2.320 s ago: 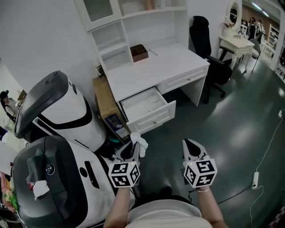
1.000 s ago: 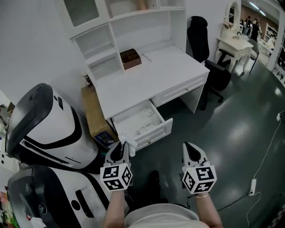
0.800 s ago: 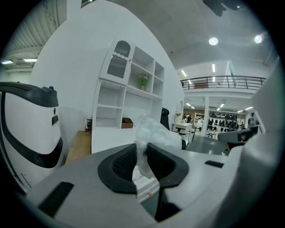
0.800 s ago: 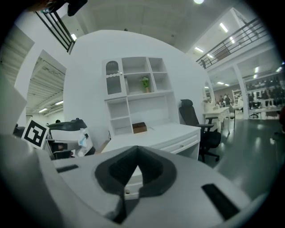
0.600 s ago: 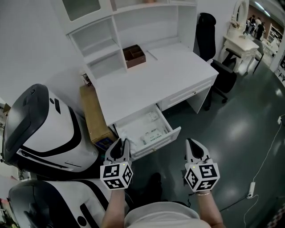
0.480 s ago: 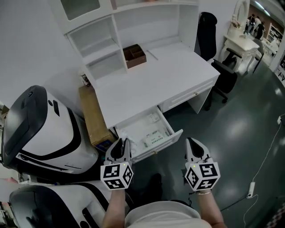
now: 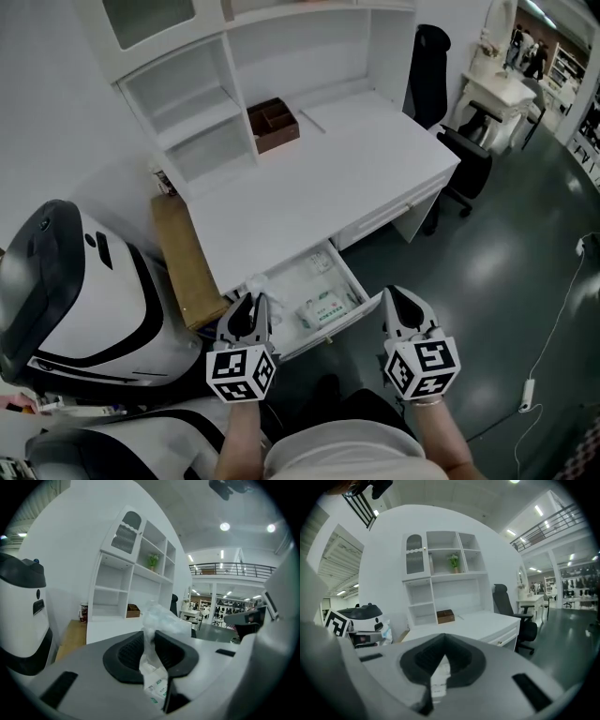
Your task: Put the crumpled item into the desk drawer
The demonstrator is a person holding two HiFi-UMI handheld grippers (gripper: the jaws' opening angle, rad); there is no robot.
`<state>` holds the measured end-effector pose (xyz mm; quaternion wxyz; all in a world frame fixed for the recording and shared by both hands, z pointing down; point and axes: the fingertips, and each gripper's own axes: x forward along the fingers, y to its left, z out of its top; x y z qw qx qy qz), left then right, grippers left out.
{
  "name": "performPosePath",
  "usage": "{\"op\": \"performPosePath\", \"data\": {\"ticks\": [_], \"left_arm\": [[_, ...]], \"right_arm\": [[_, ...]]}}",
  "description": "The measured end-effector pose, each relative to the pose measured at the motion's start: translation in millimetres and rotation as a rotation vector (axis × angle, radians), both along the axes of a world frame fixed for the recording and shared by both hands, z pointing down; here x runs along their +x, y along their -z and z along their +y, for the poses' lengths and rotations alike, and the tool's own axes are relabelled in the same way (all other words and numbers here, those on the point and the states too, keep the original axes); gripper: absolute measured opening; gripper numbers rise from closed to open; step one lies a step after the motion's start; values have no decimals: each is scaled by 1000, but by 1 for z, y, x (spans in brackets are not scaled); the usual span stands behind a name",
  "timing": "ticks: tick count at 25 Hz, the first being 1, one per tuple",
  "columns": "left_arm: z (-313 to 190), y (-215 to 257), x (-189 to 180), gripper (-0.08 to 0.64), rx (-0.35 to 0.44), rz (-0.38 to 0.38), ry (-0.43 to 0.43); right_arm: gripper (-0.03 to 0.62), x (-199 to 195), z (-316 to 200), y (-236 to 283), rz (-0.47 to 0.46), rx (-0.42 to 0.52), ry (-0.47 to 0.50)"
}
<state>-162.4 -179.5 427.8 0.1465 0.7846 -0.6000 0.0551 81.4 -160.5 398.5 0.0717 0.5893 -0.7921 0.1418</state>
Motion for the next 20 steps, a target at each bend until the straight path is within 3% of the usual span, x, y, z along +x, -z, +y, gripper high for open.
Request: {"op": "performPosePath", "data": {"ticks": [20], "left_arm": [[-34, -25, 14, 66, -41, -46, -49]], "right_arm": [[2, 13, -22, -15, -44, -37, -37]]}}
